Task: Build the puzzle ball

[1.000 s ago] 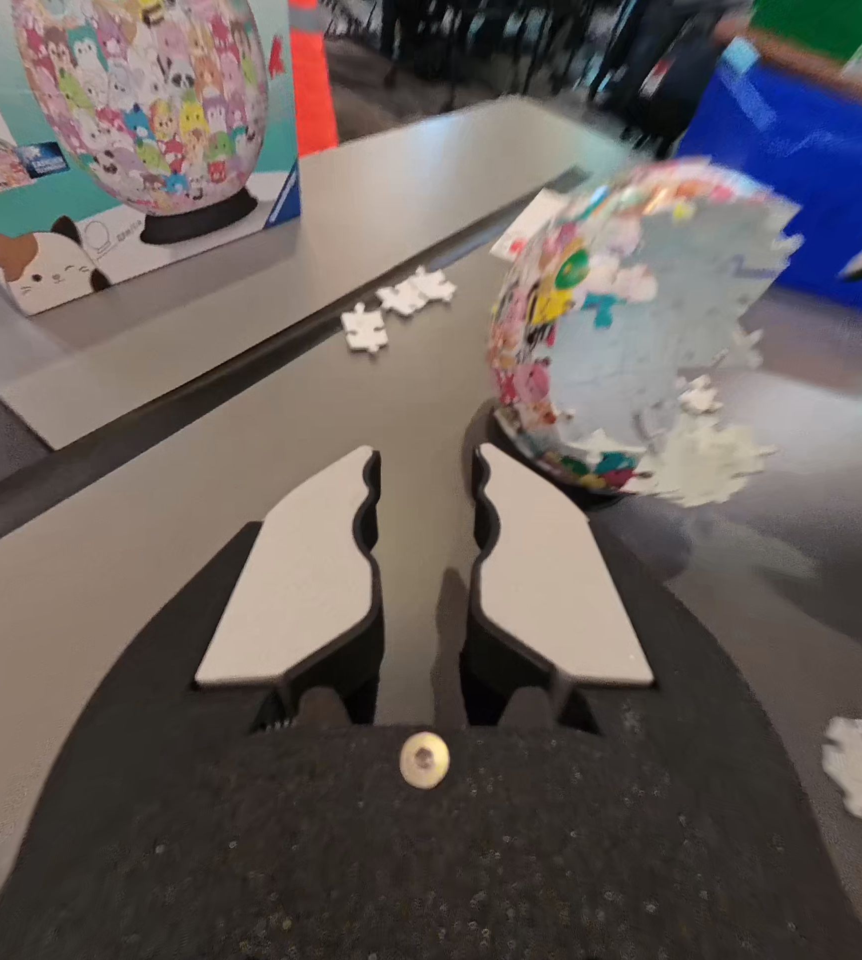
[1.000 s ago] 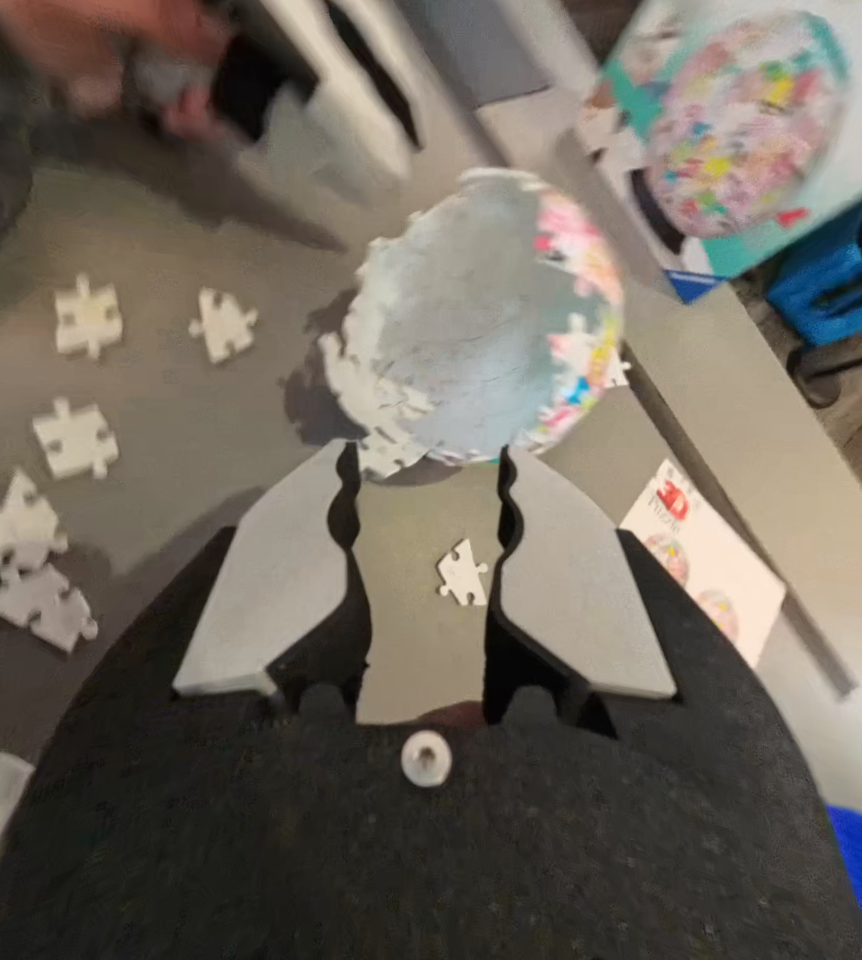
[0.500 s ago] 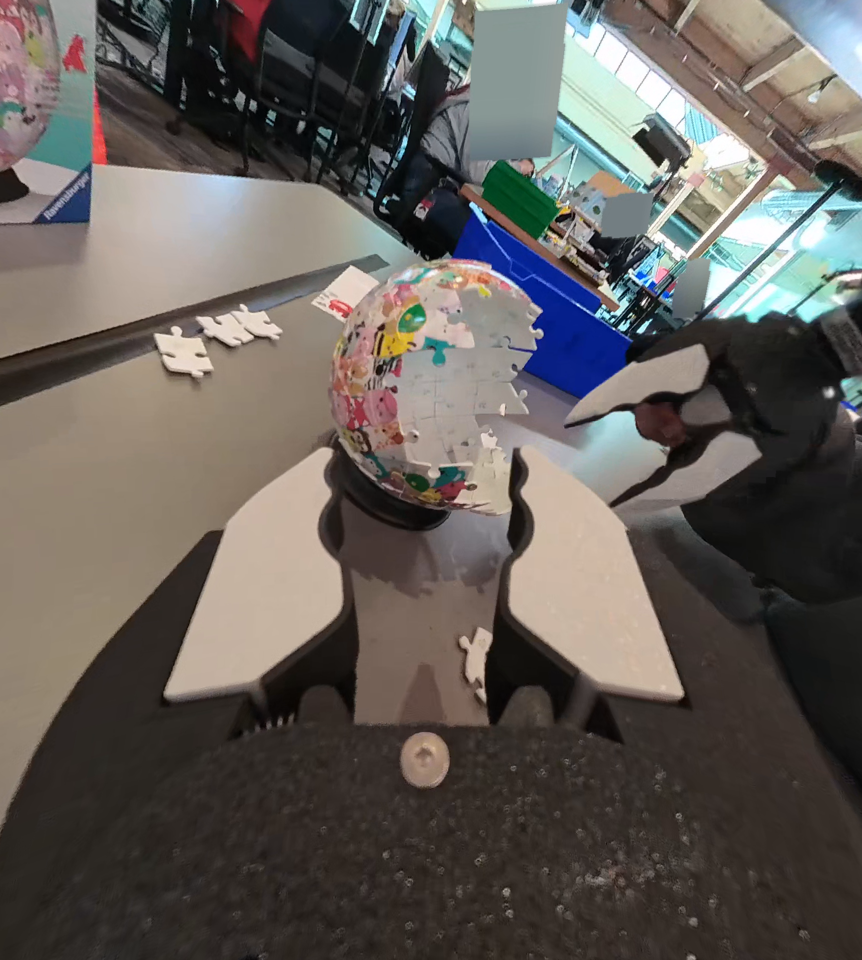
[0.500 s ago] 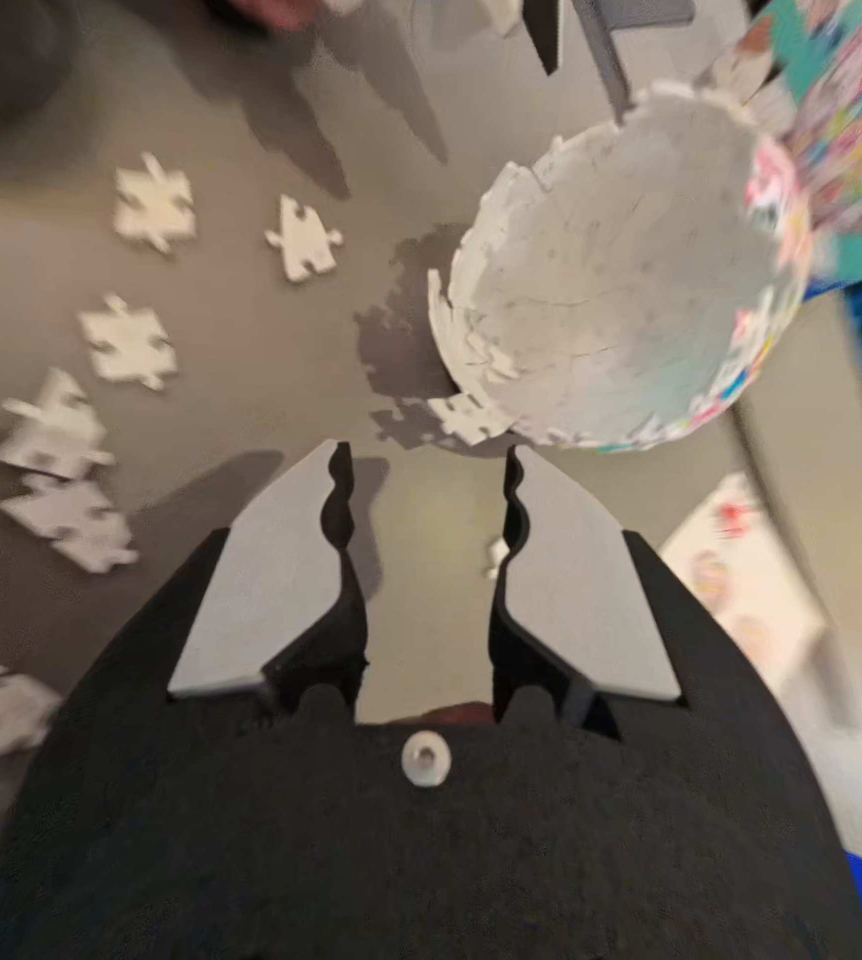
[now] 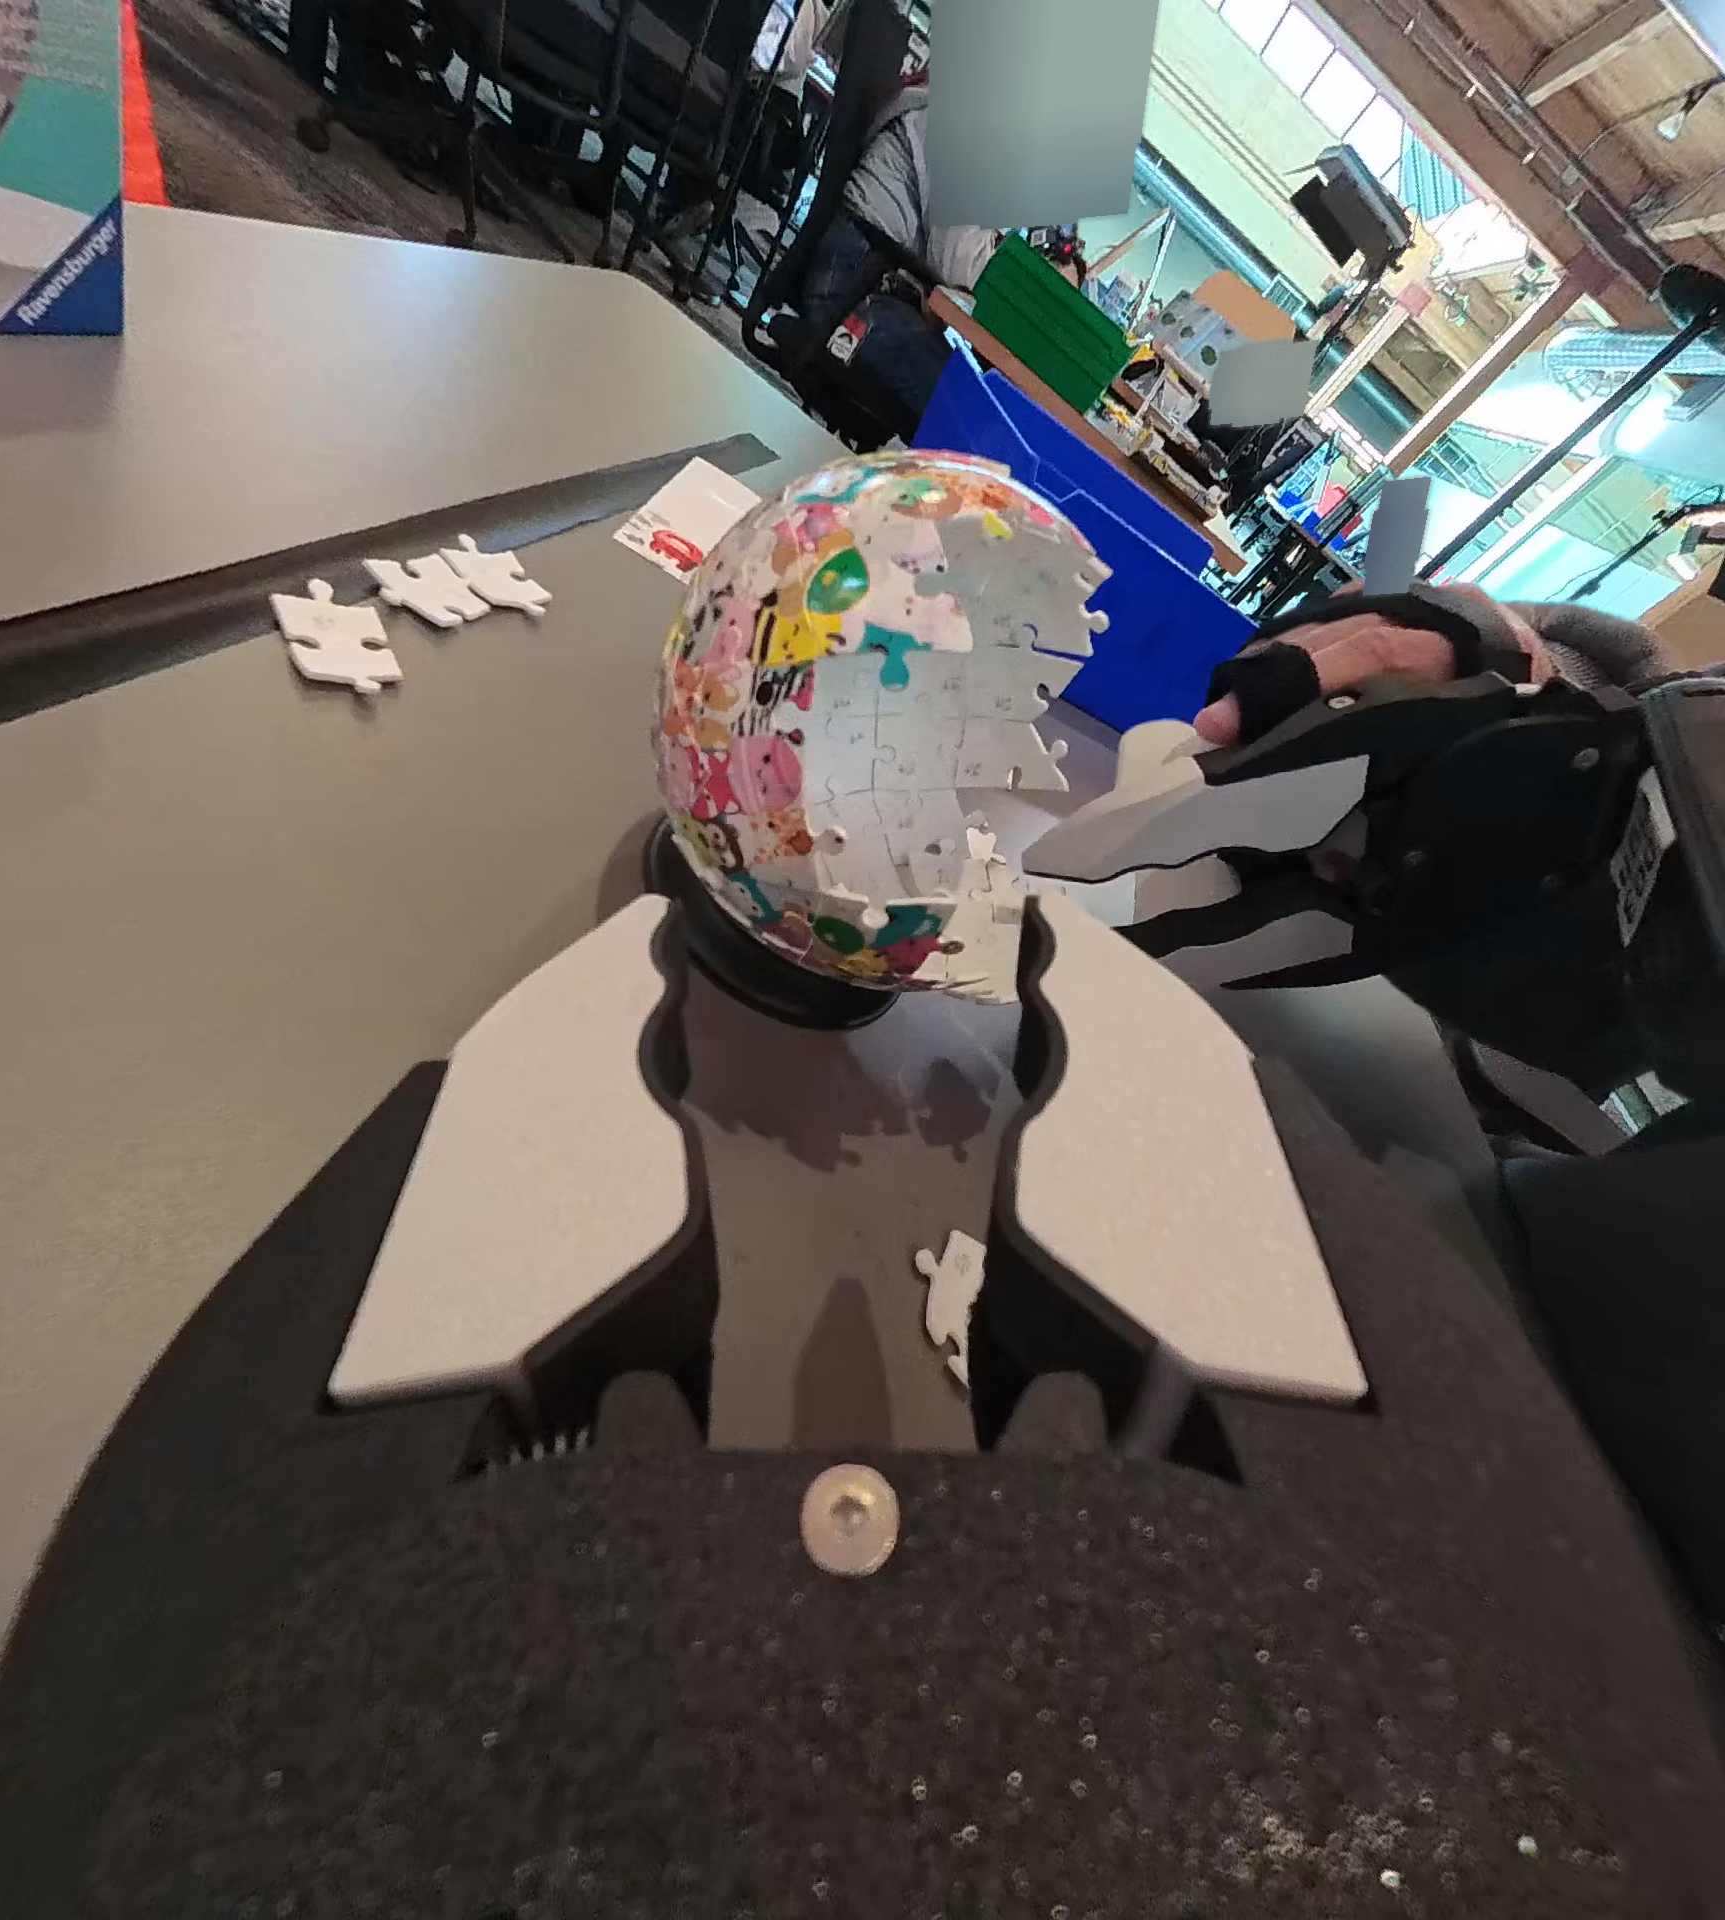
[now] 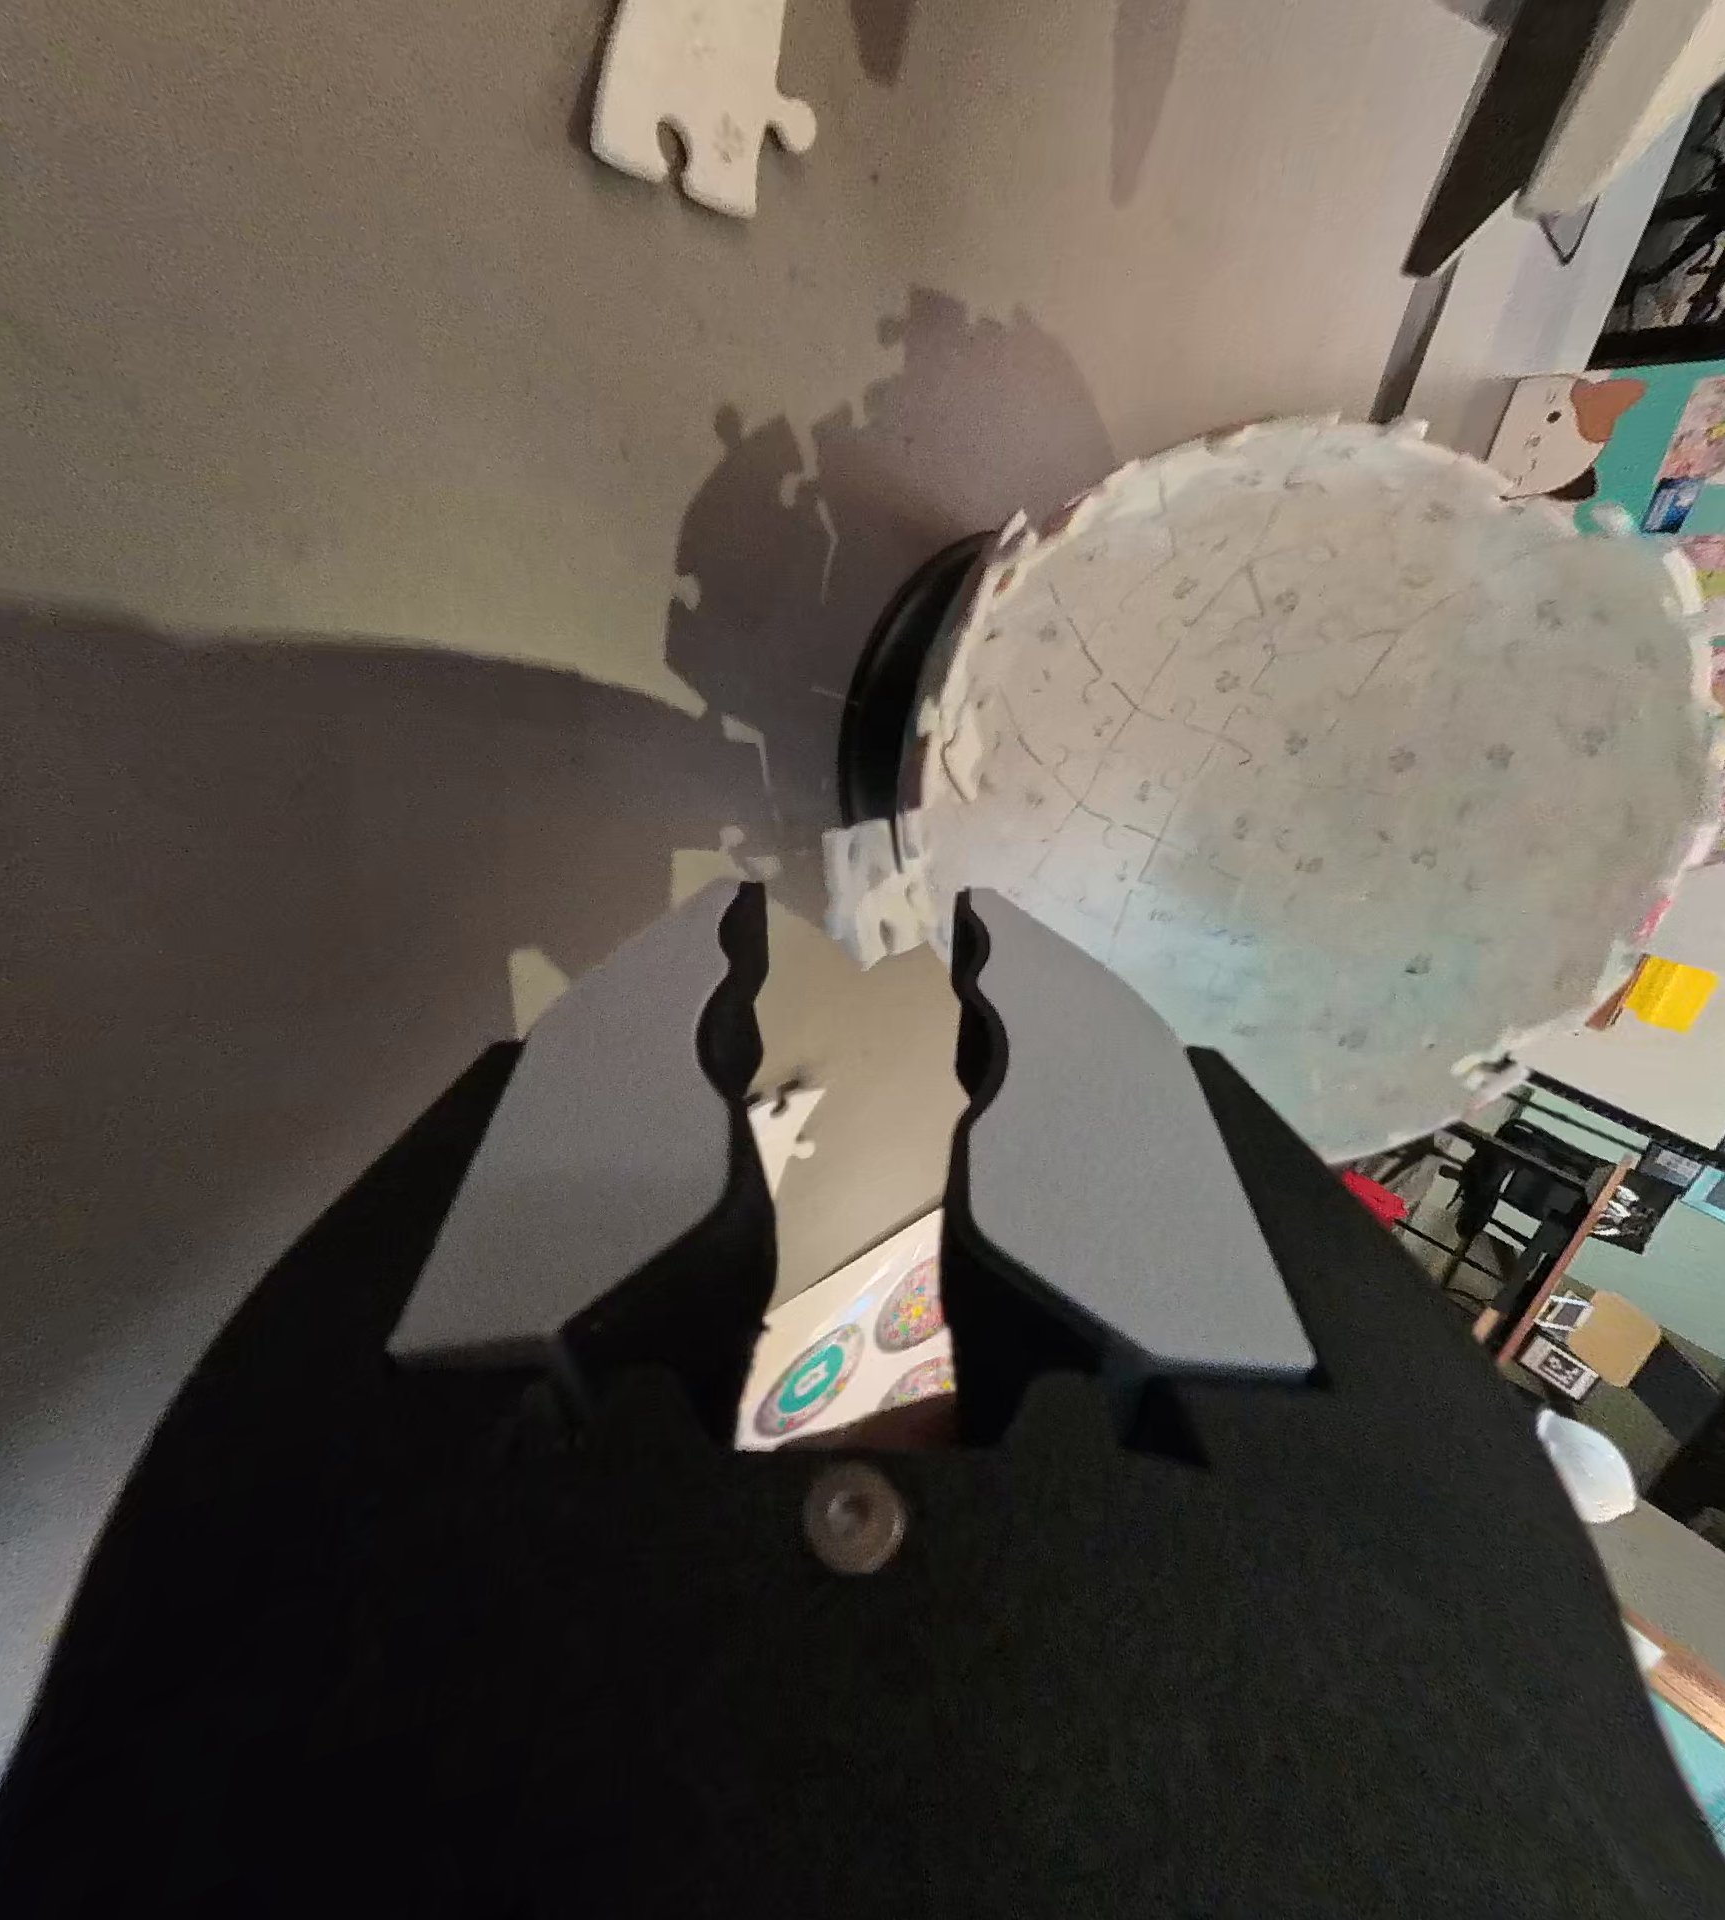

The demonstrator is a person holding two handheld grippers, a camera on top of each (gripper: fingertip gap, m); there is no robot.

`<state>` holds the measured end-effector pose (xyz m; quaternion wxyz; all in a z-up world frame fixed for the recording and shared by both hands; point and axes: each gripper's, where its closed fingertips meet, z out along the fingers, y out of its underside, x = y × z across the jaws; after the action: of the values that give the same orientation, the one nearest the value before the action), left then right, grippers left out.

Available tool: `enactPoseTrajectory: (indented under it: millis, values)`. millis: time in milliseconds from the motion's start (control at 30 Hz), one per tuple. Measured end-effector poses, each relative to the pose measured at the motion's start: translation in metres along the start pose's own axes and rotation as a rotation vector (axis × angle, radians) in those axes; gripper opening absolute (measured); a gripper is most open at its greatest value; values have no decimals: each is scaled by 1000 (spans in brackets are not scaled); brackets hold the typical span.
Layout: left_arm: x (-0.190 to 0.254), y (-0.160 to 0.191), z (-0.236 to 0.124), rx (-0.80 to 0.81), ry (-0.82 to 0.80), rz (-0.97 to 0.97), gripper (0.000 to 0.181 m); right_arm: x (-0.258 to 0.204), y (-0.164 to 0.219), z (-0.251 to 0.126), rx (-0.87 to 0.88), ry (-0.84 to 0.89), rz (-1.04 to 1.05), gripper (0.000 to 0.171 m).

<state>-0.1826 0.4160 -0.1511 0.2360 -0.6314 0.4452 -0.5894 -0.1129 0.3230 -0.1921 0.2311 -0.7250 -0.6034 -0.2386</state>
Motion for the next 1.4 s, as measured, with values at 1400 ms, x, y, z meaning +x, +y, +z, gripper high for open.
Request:
enactPoseTrajectory:
  millis: [1400]
  values:
    - [2,5,0,-22,6,-14,60,7,5,22,-202,-309,-64,22]
